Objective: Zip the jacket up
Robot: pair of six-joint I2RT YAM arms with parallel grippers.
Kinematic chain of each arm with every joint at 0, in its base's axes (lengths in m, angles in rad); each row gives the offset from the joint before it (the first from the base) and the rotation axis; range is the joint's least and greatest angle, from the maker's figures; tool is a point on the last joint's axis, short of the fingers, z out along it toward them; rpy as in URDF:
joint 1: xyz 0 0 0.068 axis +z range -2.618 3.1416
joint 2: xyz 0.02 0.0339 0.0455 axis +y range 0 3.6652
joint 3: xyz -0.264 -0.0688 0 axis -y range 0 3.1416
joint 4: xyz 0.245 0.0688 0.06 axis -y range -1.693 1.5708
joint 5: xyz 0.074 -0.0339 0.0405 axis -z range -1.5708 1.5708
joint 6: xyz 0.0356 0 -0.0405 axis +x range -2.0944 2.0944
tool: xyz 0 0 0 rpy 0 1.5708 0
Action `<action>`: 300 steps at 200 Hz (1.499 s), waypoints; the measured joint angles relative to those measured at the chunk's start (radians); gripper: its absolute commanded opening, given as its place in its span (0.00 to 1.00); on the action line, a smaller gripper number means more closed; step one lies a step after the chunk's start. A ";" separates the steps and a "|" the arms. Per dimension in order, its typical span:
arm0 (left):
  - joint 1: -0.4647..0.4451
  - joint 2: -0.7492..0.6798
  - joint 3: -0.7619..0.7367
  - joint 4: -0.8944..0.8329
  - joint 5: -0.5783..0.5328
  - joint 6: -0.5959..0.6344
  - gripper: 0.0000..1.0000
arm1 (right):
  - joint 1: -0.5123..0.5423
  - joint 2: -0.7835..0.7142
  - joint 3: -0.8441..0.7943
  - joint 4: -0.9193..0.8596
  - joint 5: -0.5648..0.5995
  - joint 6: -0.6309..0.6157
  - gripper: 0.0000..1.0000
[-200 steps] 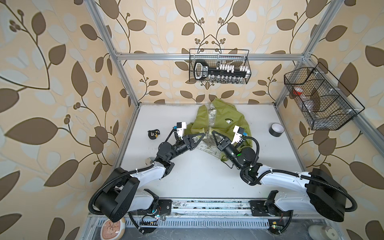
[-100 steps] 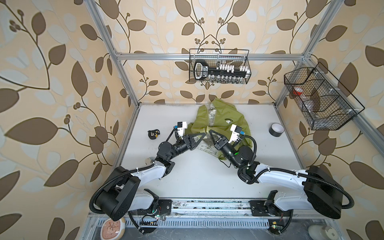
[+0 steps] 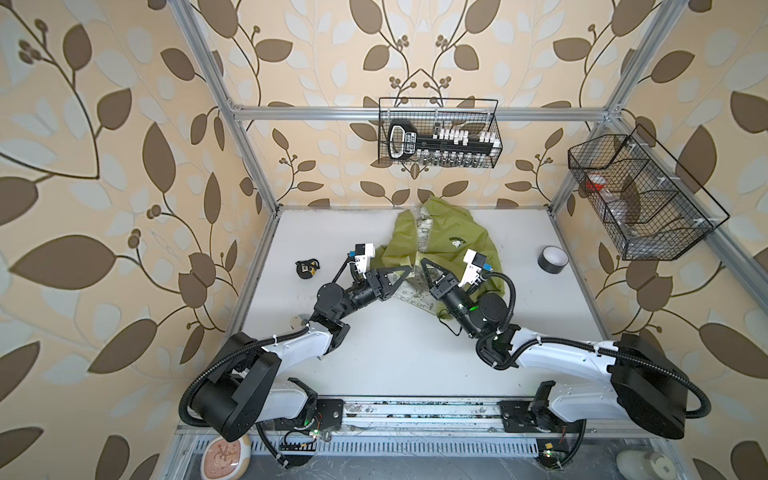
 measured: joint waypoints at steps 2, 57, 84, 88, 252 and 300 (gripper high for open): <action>0.000 0.000 0.000 0.000 0.000 0.000 0.00 | 0.000 -0.001 0.000 0.000 0.001 0.000 0.00; 0.000 0.000 0.000 0.000 -0.001 0.000 0.00 | 0.007 -0.009 -0.007 -0.001 0.008 -0.005 0.00; 0.000 0.000 0.000 0.000 -0.001 0.000 0.00 | 0.009 -0.009 -0.008 -0.002 0.008 -0.006 0.00; 0.000 0.000 0.000 0.000 -0.001 0.000 0.00 | 0.009 -0.009 -0.008 -0.002 0.008 -0.006 0.00; 0.000 -0.002 0.000 0.000 -0.001 -0.003 0.00 | 0.014 -0.009 -0.011 -0.008 0.007 -0.008 0.00; 0.000 -0.002 0.000 0.000 -0.001 -0.005 0.00 | 0.015 -0.009 -0.011 -0.007 0.008 -0.009 0.00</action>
